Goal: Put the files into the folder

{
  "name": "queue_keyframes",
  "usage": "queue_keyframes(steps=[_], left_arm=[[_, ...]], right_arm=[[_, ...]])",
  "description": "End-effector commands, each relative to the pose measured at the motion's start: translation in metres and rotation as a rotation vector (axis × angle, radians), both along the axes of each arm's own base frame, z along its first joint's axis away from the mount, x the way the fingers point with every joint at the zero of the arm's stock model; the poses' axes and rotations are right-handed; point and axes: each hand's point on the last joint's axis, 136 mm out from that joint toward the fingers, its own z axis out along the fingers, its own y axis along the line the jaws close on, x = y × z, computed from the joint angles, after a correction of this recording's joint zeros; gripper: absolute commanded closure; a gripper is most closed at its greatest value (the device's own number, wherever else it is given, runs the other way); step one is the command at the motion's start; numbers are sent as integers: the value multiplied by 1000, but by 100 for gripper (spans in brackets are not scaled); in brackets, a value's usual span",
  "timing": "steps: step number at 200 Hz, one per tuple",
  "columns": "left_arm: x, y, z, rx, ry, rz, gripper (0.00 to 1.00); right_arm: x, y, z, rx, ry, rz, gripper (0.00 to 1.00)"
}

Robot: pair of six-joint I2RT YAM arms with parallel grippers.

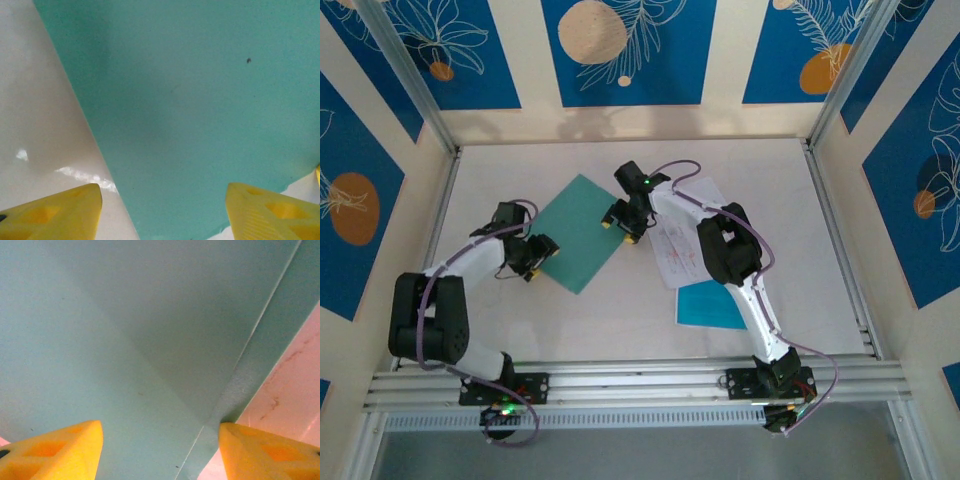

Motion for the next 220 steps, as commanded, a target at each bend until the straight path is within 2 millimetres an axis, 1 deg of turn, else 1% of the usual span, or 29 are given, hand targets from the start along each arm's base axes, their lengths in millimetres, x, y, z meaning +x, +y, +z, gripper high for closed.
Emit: queue_keyframes(steps=[1,46,60,95,107,121,140,154,173,197,220], left_arm=[[12,9,5,28,-32,-4,34],[13,10,-9,12,-23,27,34],[15,9,-10,-2,-30,39,34],[13,10,-11,9,-14,47,35],[9,11,-13,14,8,52,35],[0,18,-15,48,55,72,35],[-2,19,-12,50,43,86,35],[-4,19,-15,47,52,87,34],[2,15,-18,24,38,83,34],[19,6,-14,-29,-26,76,35],[28,0,-12,-64,-51,71,36]], right_arm=[[-22,-20,-31,-92,128,6,36],[-21,-19,-33,-85,150,5,36],[-19,-19,-32,-84,148,7,36],[-17,-17,-33,-82,154,9,36],[-17,-17,-33,-84,156,9,36],[-17,-17,-33,-83,156,12,36],[-16,-17,-33,-84,156,12,36],[-17,-18,-33,-87,157,13,36],[-17,-19,-35,-87,163,12,36],[-18,-18,-35,-87,166,15,36],[-19,-18,-36,-86,167,15,36]])
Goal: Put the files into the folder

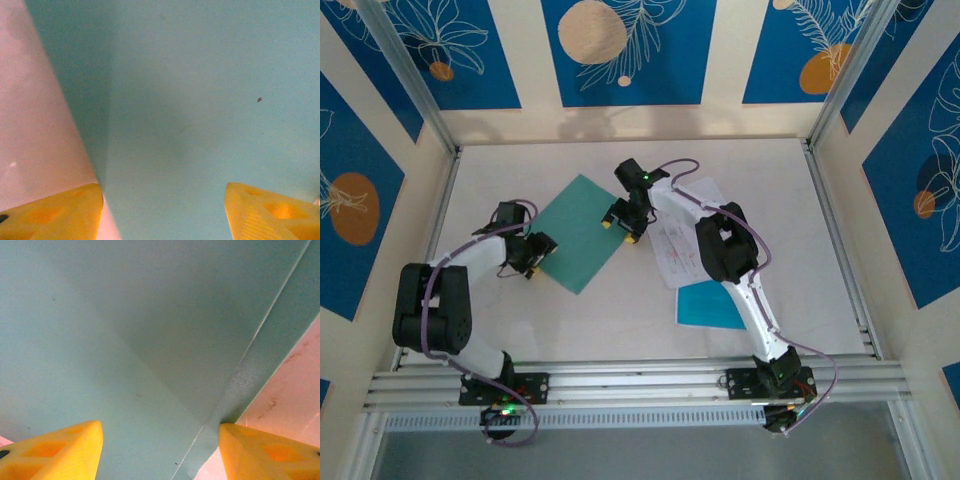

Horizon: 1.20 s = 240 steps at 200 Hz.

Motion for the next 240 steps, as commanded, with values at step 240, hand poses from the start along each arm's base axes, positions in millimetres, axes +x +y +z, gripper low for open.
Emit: queue_keyframes(steps=[240], left_arm=[[17,-16,14,-145,-106,23,41]], right_arm=[[-18,-20,-38,-77,119,7,36]])
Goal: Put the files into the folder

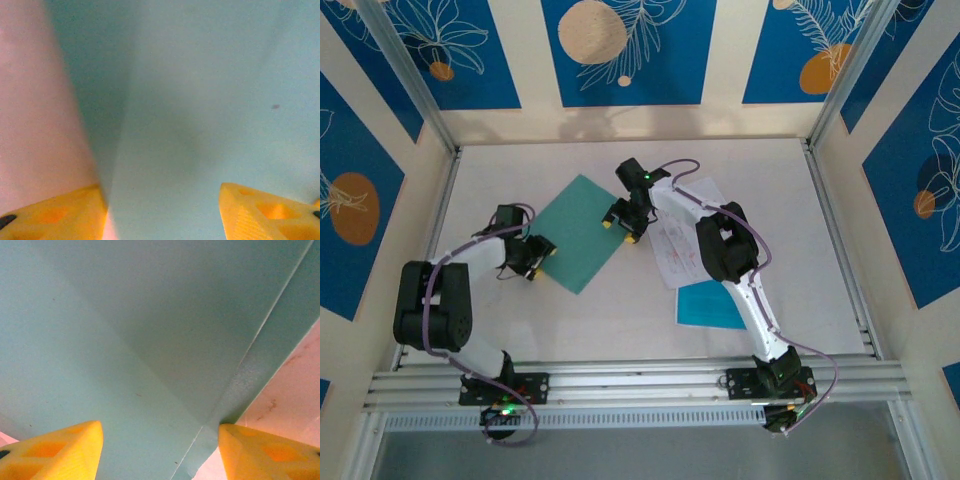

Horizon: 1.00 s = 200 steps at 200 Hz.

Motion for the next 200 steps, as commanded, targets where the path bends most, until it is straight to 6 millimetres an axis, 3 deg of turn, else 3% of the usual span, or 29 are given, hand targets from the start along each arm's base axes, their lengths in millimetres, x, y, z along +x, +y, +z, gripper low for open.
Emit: queue_keyframes(steps=[1,80,129,159,179,200], left_arm=[[19,-13,20,-86,-126,-15,41],[15,-20,35,-132,-197,-31,44],[21,-25,50,-188,-269,-6,54],[20,-26,52,-203,-273,11,74],[20,-25,55,-223,-275,44,99],[20,-27,59,-264,-275,82,100]], right_arm=[[-18,-18,-37,-90,109,4,36],[-18,-22,-39,-86,118,3,36],[-11,-20,-35,-49,109,0,36],[-7,-16,-30,-15,98,2,36],[-4,-10,-21,15,77,6,36],[2,-5,-7,59,54,3,35]])
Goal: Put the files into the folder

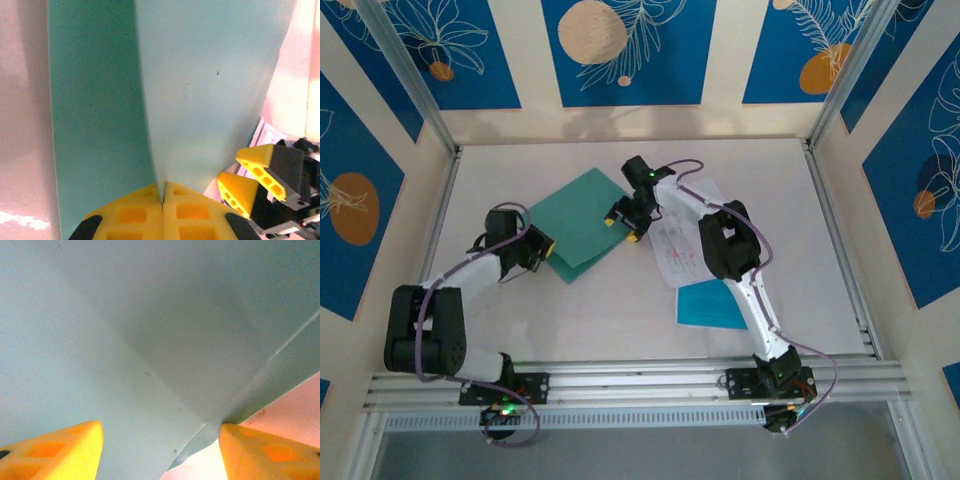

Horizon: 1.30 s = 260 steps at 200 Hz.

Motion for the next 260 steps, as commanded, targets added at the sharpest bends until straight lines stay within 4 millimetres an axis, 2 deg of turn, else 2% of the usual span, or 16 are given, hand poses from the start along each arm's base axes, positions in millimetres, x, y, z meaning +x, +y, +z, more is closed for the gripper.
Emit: queue_keyframes(steps=[1,30,89,143,173,200,205,222,229,242,260], left_arm=[[2,-6,13,-74,-28,23,100],[1,-10,17,-137,-13,53,100],[-4,-12,24,-216,-11,105,100],[-28,-14,16,-219,34,84,100],[-40,-14,13,-213,48,76,100],[-50,-13,14,-179,69,48,100],[-52,-13,15,-170,72,39,95],[-60,-11,22,-109,82,-5,63],[-64,-10,27,-64,88,-33,53],[-70,-6,40,41,90,-100,43],[-76,-4,58,189,68,-214,38]], right_arm=[[-2,-1,-10,10,26,2,35],[3,6,11,72,0,-14,35],[4,14,30,163,28,-89,42],[8,16,41,195,16,-130,53],[8,14,46,190,5,-149,68],[6,11,51,177,1,-171,96],[4,11,52,173,5,-174,100],[1,12,55,173,17,-178,100],[0,13,56,173,22,-177,100],[-2,14,60,171,22,-172,100],[-5,14,65,166,16,-165,100]])
